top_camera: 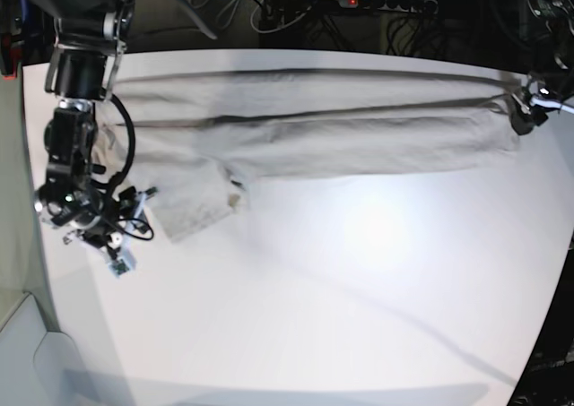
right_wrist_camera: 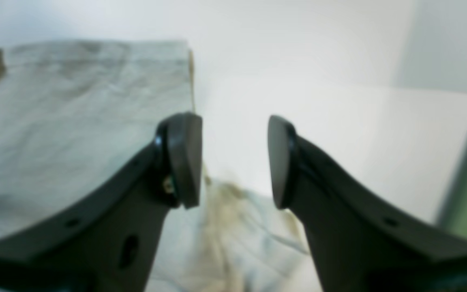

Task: Layout the t-shirt on the table in an organized manner, then fold the t-shirt properly
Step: 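Tuck the loose hem corner under with the right gripper and regrasp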

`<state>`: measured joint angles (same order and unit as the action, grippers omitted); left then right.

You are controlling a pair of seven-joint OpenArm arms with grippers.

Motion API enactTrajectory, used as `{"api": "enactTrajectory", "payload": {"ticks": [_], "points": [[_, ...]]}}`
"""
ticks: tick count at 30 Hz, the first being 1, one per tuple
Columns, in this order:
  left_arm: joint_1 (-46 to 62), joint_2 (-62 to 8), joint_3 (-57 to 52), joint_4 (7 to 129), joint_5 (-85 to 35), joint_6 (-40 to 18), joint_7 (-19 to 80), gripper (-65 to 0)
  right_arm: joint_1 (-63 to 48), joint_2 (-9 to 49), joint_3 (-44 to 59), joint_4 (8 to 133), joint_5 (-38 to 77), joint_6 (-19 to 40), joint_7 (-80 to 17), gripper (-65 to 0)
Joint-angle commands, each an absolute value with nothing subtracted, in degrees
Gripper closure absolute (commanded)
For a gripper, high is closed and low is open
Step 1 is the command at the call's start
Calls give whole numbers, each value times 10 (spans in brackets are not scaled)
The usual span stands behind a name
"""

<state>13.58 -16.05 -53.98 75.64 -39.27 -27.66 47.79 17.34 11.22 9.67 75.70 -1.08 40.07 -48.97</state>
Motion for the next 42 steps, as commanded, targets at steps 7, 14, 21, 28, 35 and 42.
{"api": "enactTrajectory", "payload": {"ticks": [7,14,21,28,35,42], "points": [[139,-173,-545,767,-405,-281,469,-567,233,95,62,649,0,400,-434,-267],[146,-173,-545,767,-407,-281,469,-567,268,98,62,570,0,400,-393,-267],[146,-173,-545,767,-407,-281,469,-567,269,108,62,522,0,400,-372,-253],[142,-169,-543,767,-407,-281,469,-567,265,109,61,518,0,400,-379,0],[142,-169,-542,767,-407,-281,469,-566,247,118,65,588,0,400,-416,0],[142,-169,-541,767,-407,-281,469,-566,163,117,65,813,2,400,-480,0]]}}
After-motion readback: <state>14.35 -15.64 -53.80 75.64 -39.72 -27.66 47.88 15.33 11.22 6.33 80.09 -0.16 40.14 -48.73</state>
